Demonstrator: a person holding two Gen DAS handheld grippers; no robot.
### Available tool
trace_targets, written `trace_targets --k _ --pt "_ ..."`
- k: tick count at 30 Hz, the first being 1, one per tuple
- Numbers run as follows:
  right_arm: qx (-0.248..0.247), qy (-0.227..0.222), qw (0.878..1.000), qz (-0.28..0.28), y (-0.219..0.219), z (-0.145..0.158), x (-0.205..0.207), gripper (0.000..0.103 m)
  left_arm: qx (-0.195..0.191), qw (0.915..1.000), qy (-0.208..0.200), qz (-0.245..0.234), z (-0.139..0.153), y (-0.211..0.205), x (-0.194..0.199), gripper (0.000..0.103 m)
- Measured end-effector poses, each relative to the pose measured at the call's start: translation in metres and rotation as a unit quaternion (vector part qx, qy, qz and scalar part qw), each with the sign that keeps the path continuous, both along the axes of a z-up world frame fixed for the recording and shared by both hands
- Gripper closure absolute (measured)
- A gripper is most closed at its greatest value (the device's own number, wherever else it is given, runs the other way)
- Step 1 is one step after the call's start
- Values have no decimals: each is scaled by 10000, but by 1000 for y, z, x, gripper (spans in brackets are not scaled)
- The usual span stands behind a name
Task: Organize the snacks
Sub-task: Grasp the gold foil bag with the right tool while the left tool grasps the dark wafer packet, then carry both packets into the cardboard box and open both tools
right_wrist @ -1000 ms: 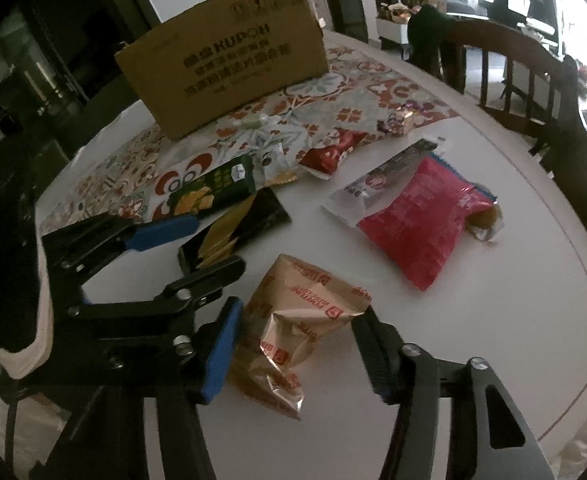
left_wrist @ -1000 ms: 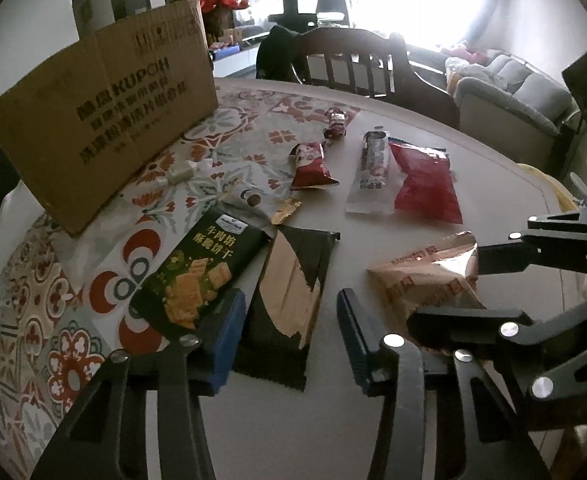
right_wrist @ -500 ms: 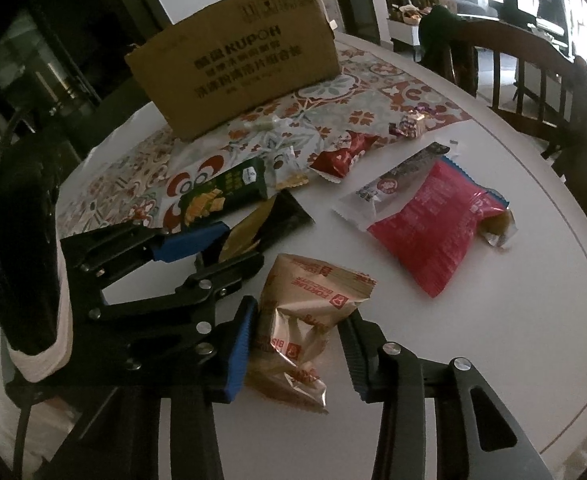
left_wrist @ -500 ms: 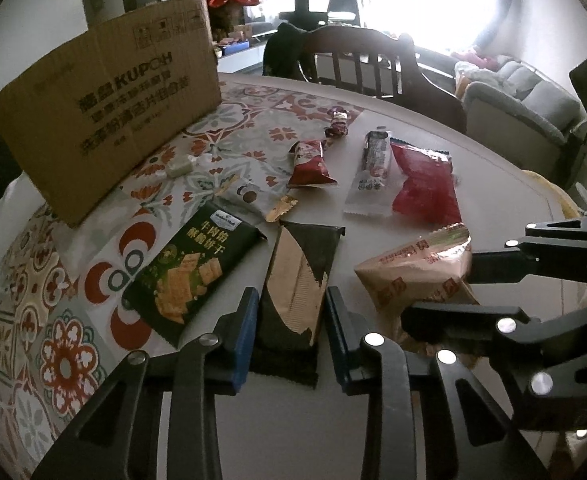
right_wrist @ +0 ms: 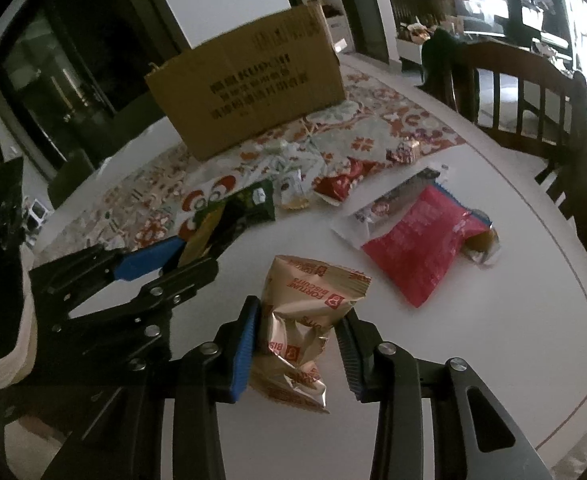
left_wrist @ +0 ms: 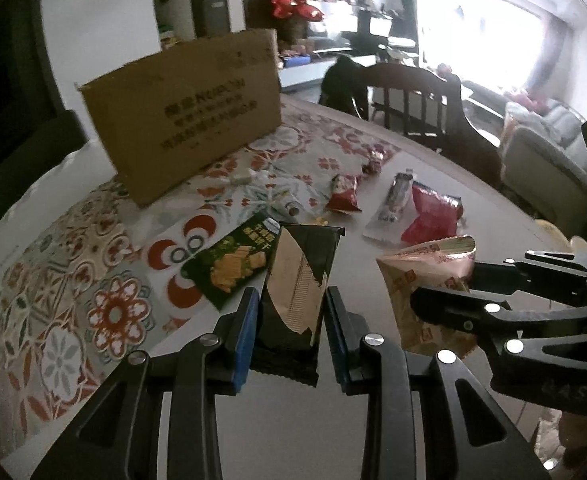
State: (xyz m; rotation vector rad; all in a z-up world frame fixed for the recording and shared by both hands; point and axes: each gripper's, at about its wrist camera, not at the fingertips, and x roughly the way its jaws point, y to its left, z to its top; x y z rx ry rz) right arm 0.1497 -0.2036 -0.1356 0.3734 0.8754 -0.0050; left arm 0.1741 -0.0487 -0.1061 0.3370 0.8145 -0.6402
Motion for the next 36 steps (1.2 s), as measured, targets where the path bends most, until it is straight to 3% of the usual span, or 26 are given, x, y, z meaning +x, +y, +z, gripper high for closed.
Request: trace_targets --k 15,36 --pt "-201 -1009 9945 211 -9 54 0 65 -422 9956 -338 772 51 7 2 70" --pt "-115 -2245 9740 290 -27 131 80 65 -1025 9775 -1122 1464 129 15 68 70"
